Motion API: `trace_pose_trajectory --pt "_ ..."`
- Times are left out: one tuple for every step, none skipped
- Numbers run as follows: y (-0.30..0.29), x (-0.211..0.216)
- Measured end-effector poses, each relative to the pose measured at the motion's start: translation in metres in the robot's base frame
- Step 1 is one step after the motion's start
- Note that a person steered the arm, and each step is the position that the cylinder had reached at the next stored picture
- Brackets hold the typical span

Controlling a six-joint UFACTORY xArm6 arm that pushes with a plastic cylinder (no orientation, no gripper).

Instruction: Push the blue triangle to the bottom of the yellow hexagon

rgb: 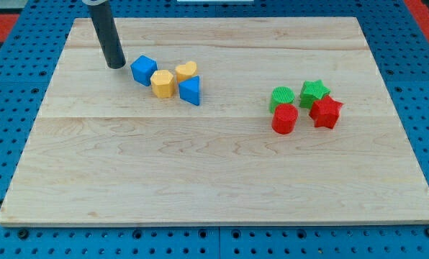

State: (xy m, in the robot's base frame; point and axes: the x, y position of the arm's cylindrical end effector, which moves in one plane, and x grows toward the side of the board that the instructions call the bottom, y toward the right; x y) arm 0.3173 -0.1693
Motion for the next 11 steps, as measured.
trace_pose_trajectory --pt "0.008 -0.028" --pt "0.050 -0.067" --pt "0.118 -0.092" --pt "0.153 -0.087" --pt "0.173 -0.054" --pt "0.203 -0.029" --pt "0.210 0.023" --pt "0.183 0.064" --pt "0.179 0.067" --pt "0.154 0.067" --pt "0.132 0.078"
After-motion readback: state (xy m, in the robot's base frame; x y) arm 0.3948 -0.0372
